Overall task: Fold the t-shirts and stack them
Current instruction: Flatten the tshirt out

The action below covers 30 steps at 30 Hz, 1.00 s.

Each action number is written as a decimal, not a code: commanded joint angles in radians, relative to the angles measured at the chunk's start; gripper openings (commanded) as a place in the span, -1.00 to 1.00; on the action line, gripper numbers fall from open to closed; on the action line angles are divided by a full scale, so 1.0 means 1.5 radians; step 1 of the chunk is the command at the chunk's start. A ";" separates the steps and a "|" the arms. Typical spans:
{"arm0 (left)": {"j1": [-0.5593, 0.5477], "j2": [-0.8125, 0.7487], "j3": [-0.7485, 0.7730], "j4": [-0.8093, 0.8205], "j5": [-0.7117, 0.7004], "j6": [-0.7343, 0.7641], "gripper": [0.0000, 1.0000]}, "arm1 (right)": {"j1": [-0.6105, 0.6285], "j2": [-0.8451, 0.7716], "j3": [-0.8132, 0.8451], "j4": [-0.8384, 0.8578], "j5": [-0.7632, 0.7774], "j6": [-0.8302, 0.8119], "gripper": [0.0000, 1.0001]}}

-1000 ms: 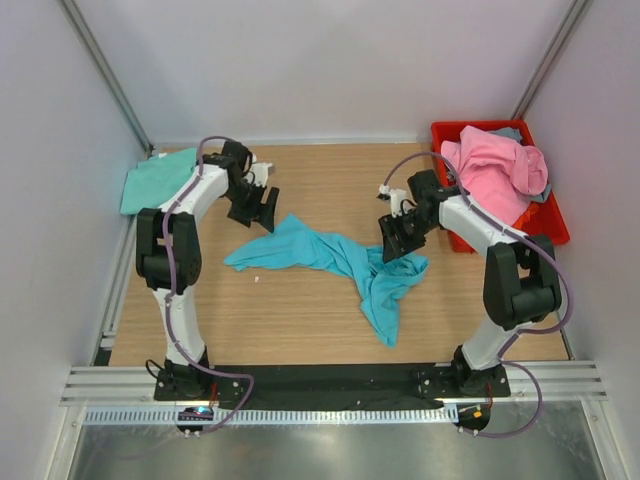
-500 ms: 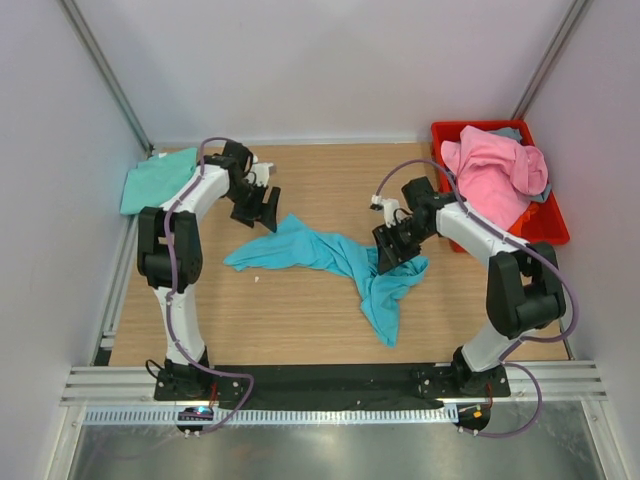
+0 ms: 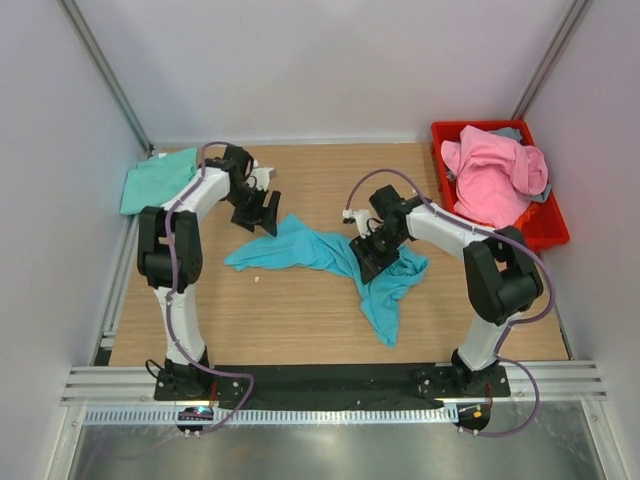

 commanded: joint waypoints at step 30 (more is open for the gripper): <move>0.001 -0.081 -0.029 0.059 -0.047 0.005 0.51 | 0.003 -0.189 0.044 0.108 0.279 -0.035 -0.97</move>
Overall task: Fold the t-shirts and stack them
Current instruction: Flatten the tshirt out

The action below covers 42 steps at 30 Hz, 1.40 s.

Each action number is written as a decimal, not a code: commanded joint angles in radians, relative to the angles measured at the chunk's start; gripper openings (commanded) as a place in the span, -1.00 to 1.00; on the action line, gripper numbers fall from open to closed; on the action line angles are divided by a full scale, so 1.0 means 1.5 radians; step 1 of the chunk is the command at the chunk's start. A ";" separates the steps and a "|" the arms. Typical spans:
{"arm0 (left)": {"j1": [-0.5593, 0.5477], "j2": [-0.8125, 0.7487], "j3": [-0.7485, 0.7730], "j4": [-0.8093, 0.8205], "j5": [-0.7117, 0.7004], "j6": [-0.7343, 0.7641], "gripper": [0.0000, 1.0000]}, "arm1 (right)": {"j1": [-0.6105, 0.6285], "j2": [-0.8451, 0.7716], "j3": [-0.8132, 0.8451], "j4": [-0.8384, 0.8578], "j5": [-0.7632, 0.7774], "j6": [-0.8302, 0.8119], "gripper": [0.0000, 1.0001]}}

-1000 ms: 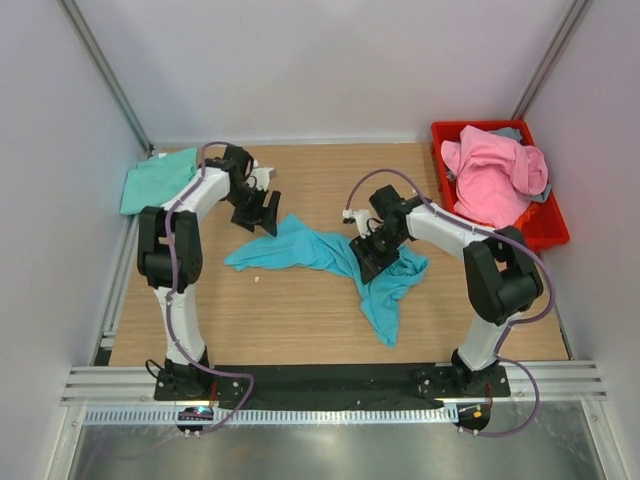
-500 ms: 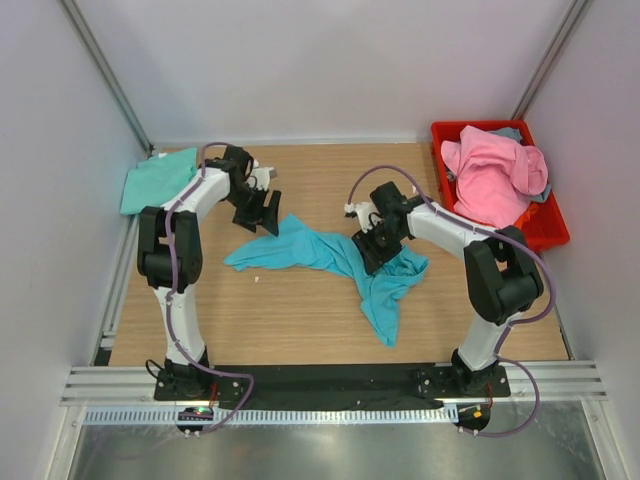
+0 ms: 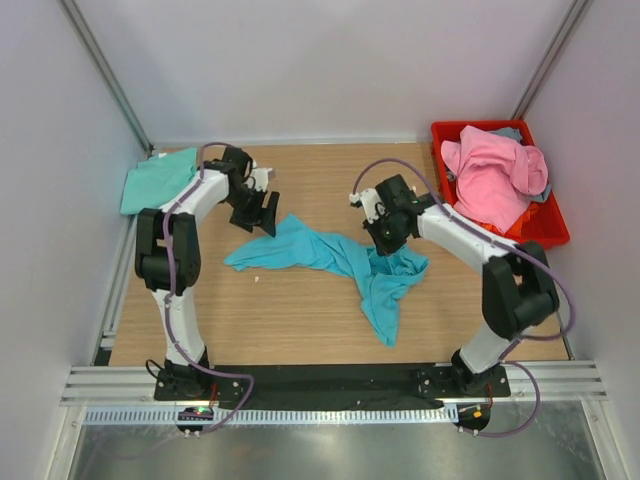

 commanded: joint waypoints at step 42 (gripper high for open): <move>-0.183 0.360 0.414 -0.122 0.319 -0.047 0.39 | -0.077 -0.463 -0.012 -0.042 0.004 -0.124 -0.97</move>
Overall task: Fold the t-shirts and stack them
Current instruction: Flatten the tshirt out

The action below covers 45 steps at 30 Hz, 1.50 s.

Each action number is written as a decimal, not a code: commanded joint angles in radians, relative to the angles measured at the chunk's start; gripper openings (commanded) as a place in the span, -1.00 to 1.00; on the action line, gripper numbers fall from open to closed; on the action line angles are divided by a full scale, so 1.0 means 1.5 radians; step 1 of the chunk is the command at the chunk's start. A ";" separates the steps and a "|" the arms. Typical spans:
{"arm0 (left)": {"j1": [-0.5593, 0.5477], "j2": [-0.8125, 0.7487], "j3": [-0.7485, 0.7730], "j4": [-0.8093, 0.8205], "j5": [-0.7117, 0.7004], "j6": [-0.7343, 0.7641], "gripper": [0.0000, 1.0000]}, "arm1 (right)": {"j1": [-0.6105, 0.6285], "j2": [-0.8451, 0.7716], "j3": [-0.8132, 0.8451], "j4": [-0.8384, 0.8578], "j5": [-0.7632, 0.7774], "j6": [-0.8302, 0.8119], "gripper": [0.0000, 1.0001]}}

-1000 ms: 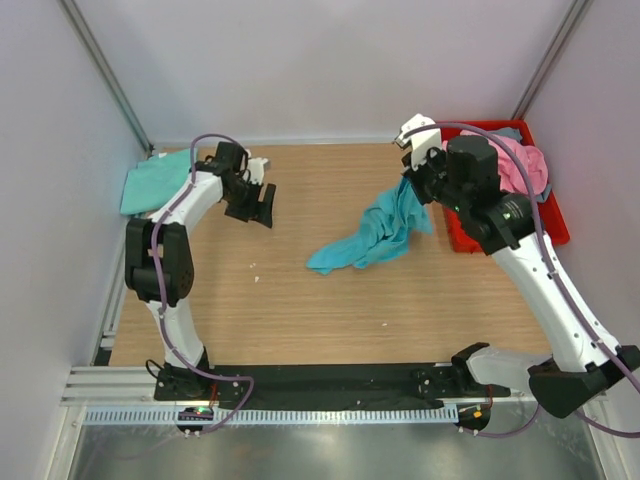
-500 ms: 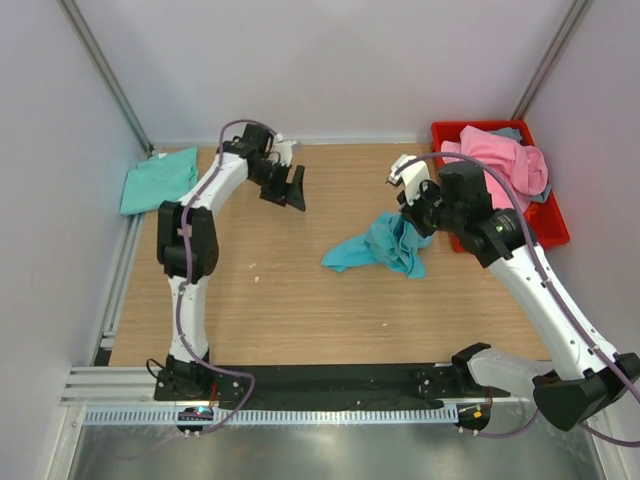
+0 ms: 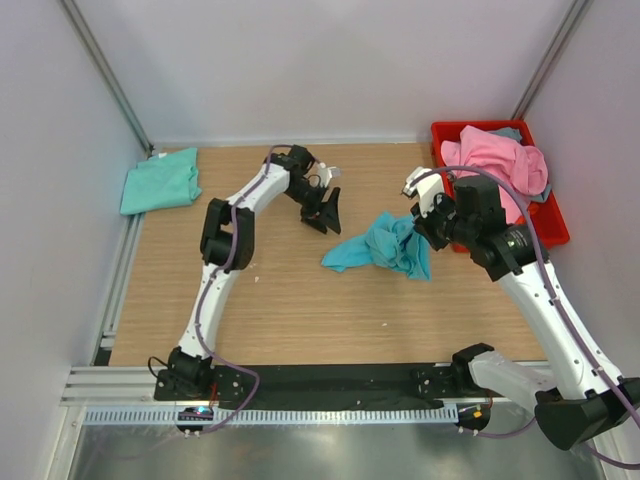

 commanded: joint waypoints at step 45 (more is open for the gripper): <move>-0.006 -0.700 -0.620 0.138 -0.482 0.153 0.49 | -0.023 0.152 0.004 0.078 0.015 0.109 -0.97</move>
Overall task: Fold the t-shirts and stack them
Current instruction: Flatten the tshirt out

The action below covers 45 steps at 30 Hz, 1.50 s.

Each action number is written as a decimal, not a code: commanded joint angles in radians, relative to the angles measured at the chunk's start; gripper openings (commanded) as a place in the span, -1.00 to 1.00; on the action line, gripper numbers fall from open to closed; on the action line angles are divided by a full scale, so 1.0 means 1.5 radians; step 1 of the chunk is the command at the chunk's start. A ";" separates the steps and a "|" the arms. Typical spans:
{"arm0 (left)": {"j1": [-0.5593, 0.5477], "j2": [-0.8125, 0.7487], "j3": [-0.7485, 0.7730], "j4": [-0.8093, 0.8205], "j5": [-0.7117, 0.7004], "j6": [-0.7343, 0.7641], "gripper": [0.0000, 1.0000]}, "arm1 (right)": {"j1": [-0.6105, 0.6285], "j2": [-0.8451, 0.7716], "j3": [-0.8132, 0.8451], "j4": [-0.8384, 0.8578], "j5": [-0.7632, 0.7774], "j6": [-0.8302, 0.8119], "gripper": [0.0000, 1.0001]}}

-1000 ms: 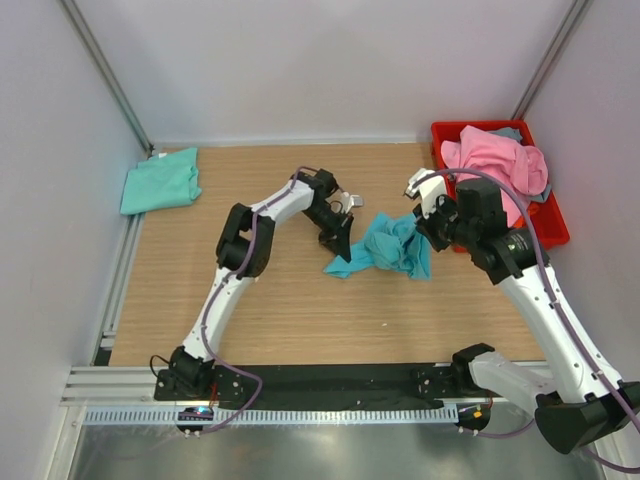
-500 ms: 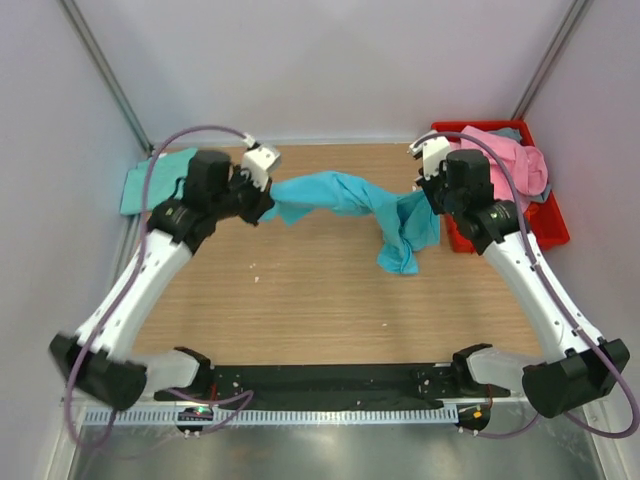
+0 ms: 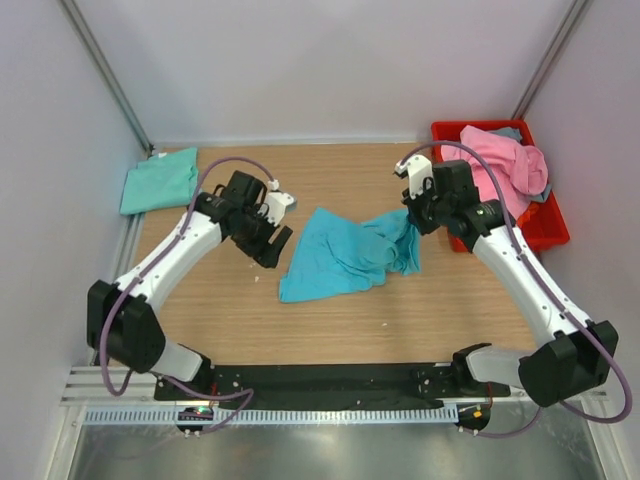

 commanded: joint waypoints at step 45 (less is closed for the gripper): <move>0.016 0.799 0.793 -0.027 0.135 -0.102 -0.12 | 0.004 0.018 -0.071 0.020 -0.042 0.025 -0.97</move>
